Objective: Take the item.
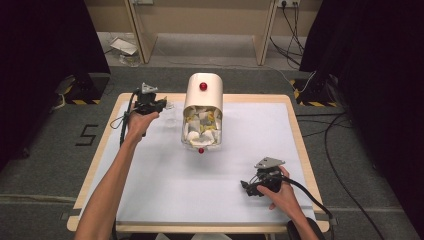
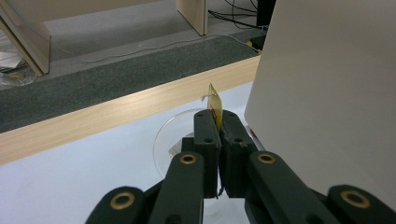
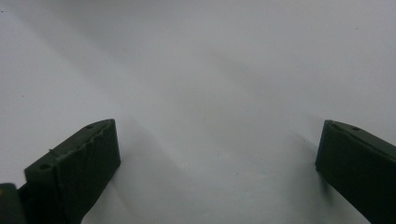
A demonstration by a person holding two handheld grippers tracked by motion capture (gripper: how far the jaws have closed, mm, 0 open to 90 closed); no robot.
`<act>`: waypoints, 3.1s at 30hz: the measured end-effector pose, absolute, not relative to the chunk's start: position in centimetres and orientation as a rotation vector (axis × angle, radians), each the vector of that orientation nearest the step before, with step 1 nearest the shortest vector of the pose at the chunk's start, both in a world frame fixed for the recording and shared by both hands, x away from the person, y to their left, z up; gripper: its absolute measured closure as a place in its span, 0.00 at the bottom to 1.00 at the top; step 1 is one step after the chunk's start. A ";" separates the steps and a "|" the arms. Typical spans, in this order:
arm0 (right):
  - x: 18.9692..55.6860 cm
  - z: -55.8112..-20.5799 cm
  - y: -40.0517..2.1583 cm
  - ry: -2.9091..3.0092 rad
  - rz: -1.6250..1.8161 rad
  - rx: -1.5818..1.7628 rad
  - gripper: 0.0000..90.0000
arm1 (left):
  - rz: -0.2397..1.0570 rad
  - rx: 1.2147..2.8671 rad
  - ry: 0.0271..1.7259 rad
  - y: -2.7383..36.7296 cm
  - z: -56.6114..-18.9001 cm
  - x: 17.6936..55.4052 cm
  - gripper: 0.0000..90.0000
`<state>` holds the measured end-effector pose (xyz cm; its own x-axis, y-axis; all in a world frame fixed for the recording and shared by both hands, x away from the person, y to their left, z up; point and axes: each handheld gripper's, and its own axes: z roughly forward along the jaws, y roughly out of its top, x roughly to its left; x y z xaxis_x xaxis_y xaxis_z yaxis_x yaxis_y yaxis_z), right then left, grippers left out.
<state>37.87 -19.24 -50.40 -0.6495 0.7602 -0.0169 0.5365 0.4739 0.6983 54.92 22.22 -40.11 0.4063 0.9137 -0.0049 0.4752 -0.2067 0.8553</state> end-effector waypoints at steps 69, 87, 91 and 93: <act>37.9 -50.4 -19.2 2.399 0.967 1.094 0.00 | 0.494 1.803 1.247 23.1 -40.8 47.8 0.17; 37.8 -50.4 -19.2 2.398 0.969 1.101 0.00 | 0.500 1.796 1.179 23.0 -42.4 43.0 0.17; 37.8 -50.4 -19.2 2.398 0.969 1.100 0.00 | 0.496 1.812 1.161 22.7 -43.2 42.1 0.17; 37.8 -50.4 -19.2 2.397 0.968 1.100 0.00 | 0.500 1.806 1.166 22.7 -43.7 41.8 0.17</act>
<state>37.83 -19.19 -50.41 -0.6473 0.7621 -0.0155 0.5376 0.4709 0.6995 41.79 22.66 -43.65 0.4731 0.8714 -0.1294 0.5066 -0.1490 0.8492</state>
